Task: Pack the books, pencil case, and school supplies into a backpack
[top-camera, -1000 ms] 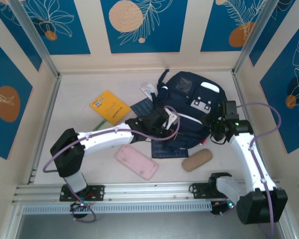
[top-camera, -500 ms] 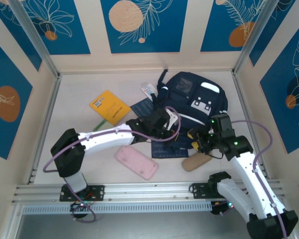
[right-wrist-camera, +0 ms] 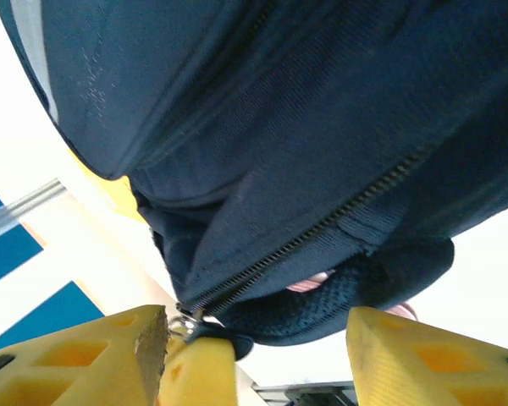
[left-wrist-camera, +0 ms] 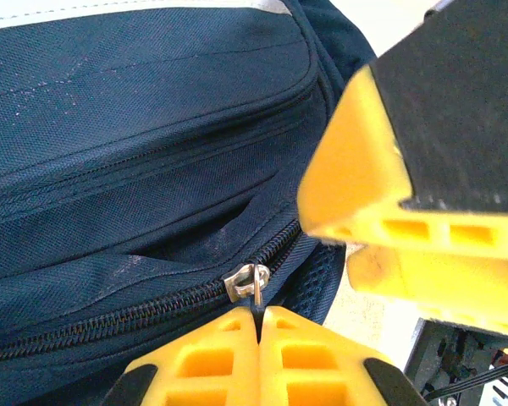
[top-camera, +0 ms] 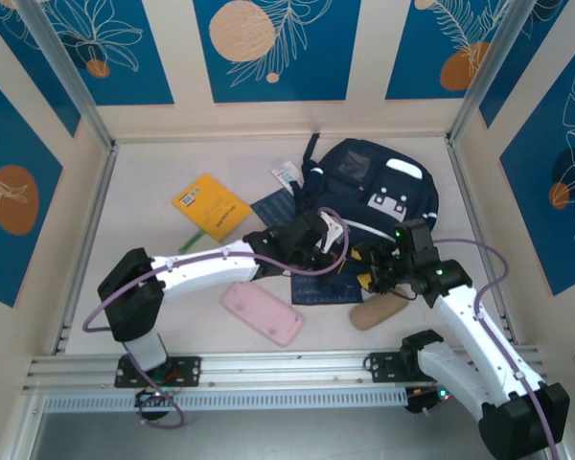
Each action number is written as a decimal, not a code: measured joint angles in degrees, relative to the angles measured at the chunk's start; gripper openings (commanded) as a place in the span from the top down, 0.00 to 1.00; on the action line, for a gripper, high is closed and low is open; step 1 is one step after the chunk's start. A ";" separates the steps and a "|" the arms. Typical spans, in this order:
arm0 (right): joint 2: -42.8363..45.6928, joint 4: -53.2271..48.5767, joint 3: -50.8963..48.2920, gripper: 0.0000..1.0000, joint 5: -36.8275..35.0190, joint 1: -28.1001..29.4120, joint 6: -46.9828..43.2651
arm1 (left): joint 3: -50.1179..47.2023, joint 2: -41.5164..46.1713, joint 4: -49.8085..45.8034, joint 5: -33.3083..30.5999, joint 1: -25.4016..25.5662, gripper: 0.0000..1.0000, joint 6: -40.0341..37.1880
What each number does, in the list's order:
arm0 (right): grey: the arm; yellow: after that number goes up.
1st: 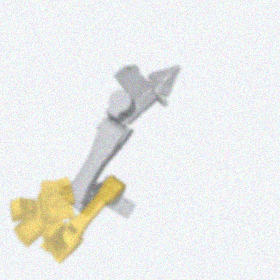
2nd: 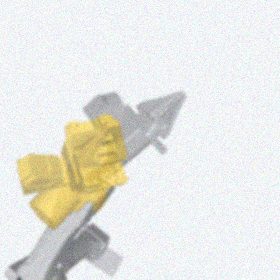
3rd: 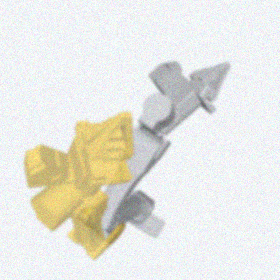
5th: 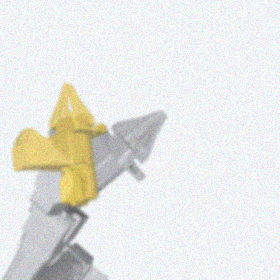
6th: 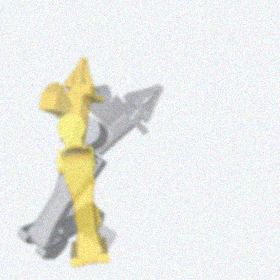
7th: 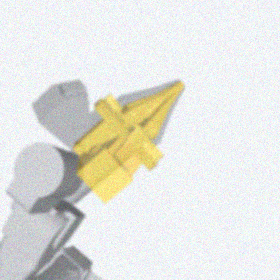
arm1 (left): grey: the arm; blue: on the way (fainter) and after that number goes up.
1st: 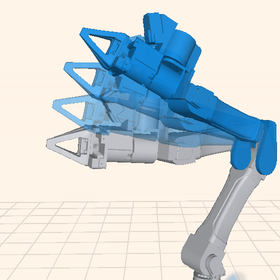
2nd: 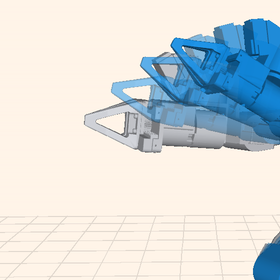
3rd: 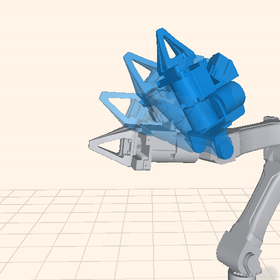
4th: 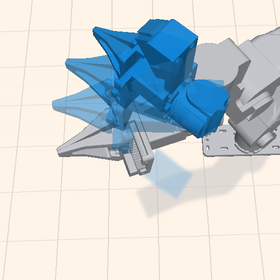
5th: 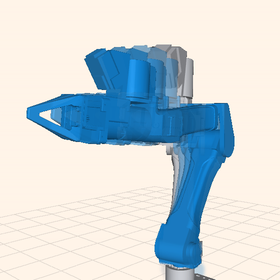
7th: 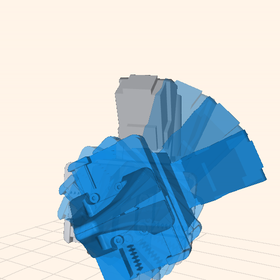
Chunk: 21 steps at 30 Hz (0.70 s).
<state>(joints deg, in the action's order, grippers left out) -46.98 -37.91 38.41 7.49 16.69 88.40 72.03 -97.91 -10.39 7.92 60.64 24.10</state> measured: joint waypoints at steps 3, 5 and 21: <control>-2.03 1.03 0.02 0.49 0.02 -0.22 0.35 | -0.44 0.02 0.44 0.00 0.09 1.00 0.02; -3.82 1.27 0.02 0.50 0.02 -0.22 0.35 | -0.63 0.02 0.57 0.02 0.15 1.00 0.02; -10.32 3.06 0.83 0.78 1.16 -4.72 -1.51 | -0.74 0.02 1.01 -0.04 0.90 1.00 -0.02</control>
<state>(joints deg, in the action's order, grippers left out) -57.30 -34.85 39.24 8.64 11.97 86.89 71.29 -97.89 -9.39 7.88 61.54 24.08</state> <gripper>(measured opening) 0.366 0.040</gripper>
